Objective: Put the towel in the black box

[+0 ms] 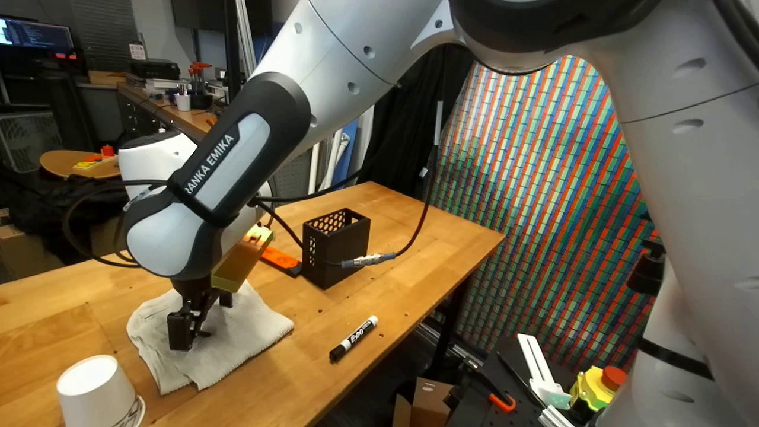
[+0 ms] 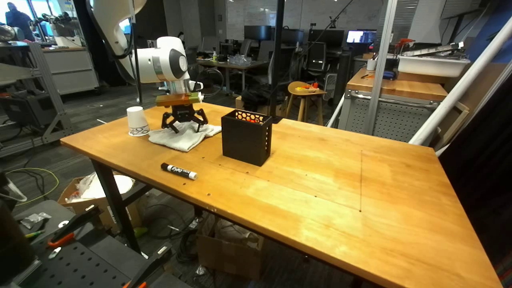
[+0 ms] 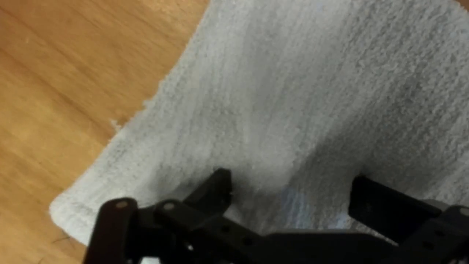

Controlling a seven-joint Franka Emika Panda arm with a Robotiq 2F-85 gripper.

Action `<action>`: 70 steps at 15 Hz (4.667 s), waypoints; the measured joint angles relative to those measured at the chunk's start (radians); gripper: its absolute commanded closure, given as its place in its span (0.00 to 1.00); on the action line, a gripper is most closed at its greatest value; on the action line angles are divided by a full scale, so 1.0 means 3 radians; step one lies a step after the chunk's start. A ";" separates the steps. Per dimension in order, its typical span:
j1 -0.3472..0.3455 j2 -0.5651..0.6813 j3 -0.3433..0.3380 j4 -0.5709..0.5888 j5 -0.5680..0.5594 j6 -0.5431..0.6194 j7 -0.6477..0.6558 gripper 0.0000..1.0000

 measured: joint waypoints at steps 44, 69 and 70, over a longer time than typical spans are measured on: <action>-0.1018 -0.1224 -0.0568 -0.0365 0.0595 -0.0509 -0.0320 0.97; -0.1079 -0.0921 -0.0485 -0.0481 0.1282 -0.0514 -0.0874 0.97; -0.1094 -0.0914 -0.0478 -0.0469 0.1310 -0.0516 -0.0892 0.96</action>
